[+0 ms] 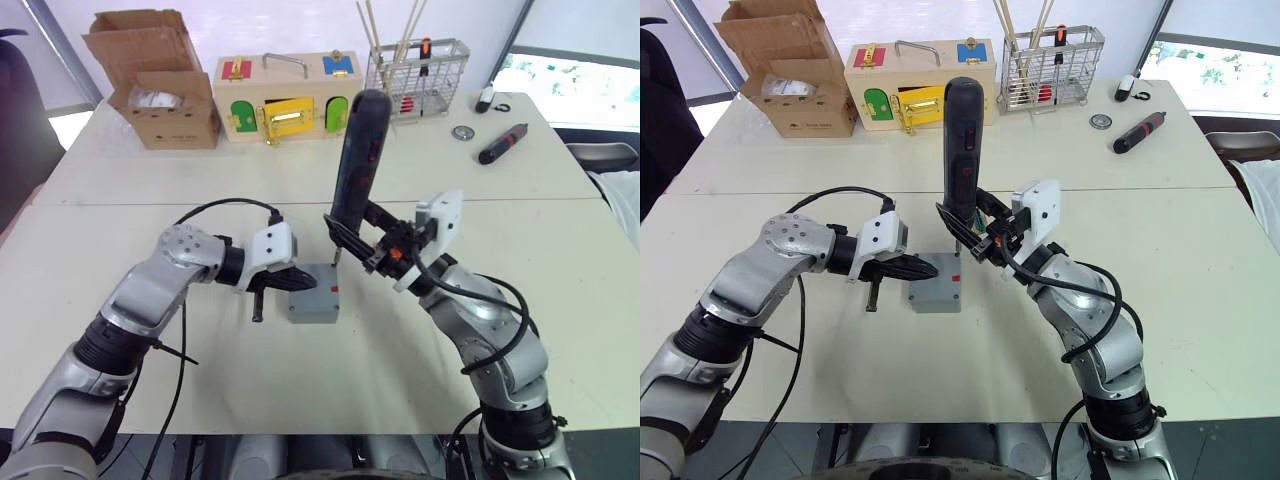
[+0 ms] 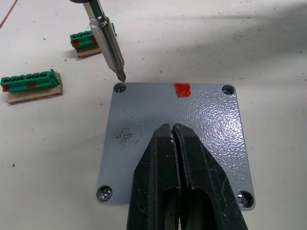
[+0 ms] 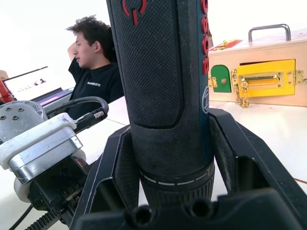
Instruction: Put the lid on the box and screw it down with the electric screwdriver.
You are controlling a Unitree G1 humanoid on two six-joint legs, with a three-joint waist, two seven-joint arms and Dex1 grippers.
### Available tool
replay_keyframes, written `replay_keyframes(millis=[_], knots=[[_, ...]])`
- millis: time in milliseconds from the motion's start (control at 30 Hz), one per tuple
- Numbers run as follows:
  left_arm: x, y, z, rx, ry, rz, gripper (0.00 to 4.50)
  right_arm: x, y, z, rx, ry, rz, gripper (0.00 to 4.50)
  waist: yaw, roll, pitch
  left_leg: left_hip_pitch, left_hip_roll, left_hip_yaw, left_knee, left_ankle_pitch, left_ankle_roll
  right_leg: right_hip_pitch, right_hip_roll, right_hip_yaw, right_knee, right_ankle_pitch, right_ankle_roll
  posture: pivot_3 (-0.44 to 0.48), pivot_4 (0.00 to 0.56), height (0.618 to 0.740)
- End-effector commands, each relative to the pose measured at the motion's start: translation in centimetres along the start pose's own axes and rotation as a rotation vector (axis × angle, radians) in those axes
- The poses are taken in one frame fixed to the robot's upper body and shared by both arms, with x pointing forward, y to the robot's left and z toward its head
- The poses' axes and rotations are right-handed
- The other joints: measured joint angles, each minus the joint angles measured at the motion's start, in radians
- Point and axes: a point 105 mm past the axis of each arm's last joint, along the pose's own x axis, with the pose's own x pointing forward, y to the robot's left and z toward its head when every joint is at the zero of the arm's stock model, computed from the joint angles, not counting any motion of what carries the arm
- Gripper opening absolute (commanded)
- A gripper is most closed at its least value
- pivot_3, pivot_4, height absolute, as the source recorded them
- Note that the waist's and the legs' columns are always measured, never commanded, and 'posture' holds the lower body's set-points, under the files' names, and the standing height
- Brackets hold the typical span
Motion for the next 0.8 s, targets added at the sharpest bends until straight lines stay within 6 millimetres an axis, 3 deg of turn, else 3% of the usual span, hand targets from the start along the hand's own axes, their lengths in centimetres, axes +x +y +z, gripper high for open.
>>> replay_keyframes(millis=[33,800], knots=[[0.1,-0.3,-0.9,-0.015,0.027,0.0,0.0,0.2,0.7,1.5,-0.023,-0.074,0.021,1.78,0.0,0.0,0.0,0.0,0.0,0.0,0.0,0.0,0.0,0.0,0.0,0.0,0.0,0.0,0.0,0.0,0.15,0.74],[-0.2,-0.2,-2.3,-0.019,0.04,0.01,0.0,0.5,0.1,-0.3,-0.058,-0.045,-0.003,1.78,-0.002,0.0,-0.001,0.003,0.0,0.0,0.0,0.0,0.001,0.003,0.0,0.0,0.001,0.0,0.0,0.0,0.15,0.74]])
